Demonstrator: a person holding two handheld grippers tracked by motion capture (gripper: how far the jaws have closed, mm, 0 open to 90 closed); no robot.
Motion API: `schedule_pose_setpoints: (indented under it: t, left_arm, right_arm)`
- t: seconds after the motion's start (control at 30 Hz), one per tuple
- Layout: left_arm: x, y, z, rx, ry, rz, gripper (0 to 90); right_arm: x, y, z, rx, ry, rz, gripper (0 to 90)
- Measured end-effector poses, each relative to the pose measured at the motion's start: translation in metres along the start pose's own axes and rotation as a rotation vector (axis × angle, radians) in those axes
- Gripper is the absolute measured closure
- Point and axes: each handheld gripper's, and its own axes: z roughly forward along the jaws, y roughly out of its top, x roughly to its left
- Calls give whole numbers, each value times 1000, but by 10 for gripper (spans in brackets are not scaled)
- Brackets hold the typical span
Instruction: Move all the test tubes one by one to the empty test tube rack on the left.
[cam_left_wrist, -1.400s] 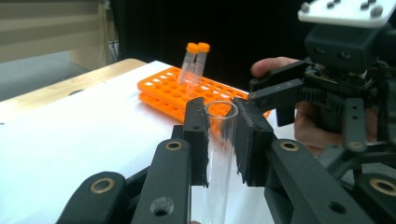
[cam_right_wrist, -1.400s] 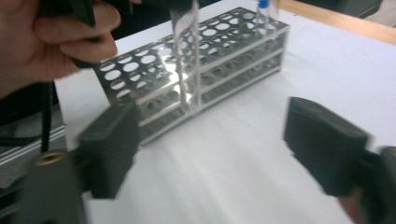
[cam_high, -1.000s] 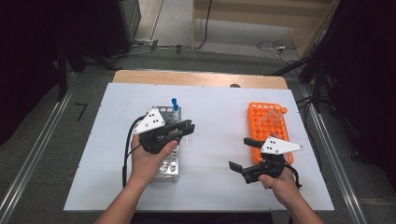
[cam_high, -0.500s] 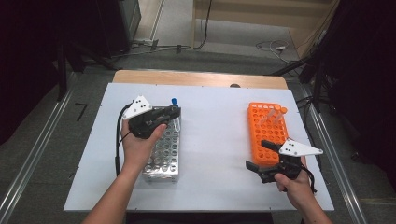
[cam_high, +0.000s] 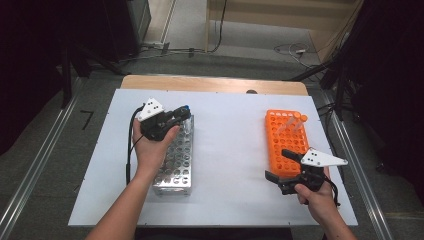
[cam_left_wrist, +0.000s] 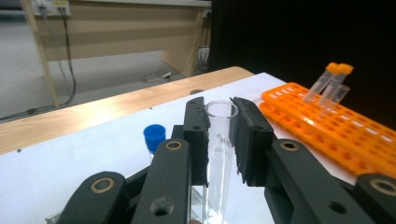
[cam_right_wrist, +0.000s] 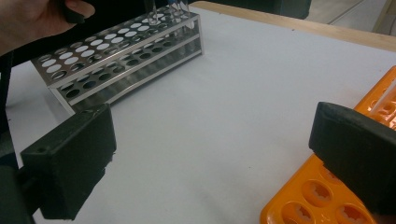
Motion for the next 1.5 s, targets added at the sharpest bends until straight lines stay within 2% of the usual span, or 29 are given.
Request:
schedule_pose_setpoints:
  t: [0.17, 0.43, 0.77, 0.87, 1.1, 1.23, 1.33, 1.5]
  left_arm:
    - [1, -1, 5, -21, 29, -4, 770]
    - [-1, -9, 7, 16, 54, 13, 769]
    - [-4, -14, 9, 108, 80, 27, 768]
    - [-4, -15, 11, 137, 74, 17, 768]
    - [-3, -16, 10, 168, 66, 6, 760]
    - [-3, -17, 11, 199, 42, -8, 740]
    - [-4, -17, 11, 199, 30, -9, 727]
    - [-5, -16, 9, 178, -22, -26, 646]
  right_arm:
    - [0, -1, 1, 0, -3, 3, 0]
    - [0, -2, 2, 5, -5, 2, 0]
    - [-1, -2, 3, 8, -11, -1, 0]
    - [-1, -3, 4, 13, -10, 2, 0]
    - [-3, -3, 3, 10, -19, 7, 0]
    - [-4, -3, 3, 10, -21, 10, 0]
    - [-4, -3, 3, 12, -22, 11, 0]
    - [-5, -3, 3, 12, -26, 11, 0]
